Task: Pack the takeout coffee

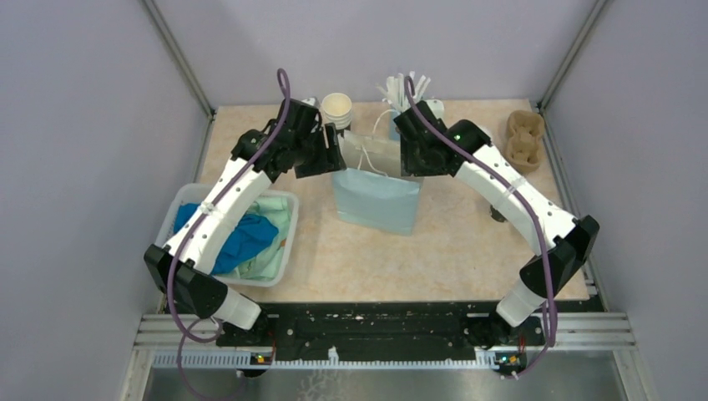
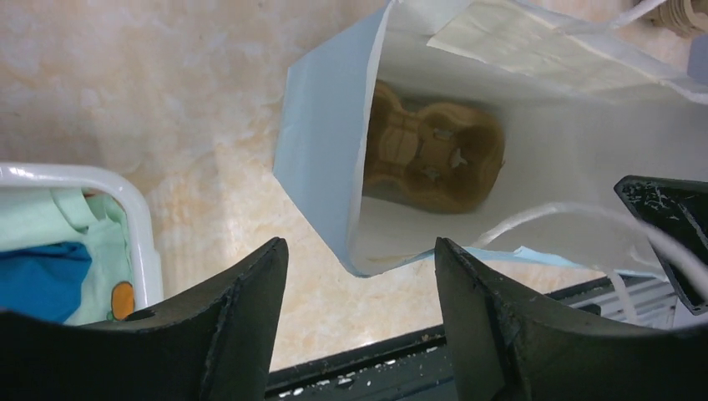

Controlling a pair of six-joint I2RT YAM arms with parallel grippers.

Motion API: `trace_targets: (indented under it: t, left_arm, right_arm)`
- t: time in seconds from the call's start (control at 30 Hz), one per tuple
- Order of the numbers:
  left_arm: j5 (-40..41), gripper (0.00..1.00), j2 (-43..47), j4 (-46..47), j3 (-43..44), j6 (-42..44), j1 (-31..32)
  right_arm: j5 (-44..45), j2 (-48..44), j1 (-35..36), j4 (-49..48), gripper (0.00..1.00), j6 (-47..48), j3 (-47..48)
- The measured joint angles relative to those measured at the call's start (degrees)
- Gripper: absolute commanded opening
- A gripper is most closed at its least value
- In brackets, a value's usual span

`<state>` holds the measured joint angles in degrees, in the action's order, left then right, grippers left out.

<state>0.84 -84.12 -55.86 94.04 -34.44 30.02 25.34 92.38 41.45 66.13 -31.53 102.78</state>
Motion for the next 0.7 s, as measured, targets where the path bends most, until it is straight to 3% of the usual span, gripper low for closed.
trace_targets:
  t: [0.2, 0.57, 0.7]
  left_arm:
    - [-2.58, 0.8, -3.89, 0.98, 4.33, 2.6, -0.94]
    - [-1.18, 0.86, 1.14, 1.03, 5.68, 6.12, -2.84]
    - [-1.6, 0.82, -1.07, 2.27, 6.88, 6.88, -4.2]
  right_arm:
    - [0.83, 1.29, -0.22, -1.36, 0.54, 0.22, 0.22]
    - [-0.04, -1.49, -3.08, -1.44, 0.65, -2.51, 2.21]
    - [-0.26, -1.66, -3.39, -2.29, 0.59, -3.19, 1.79]
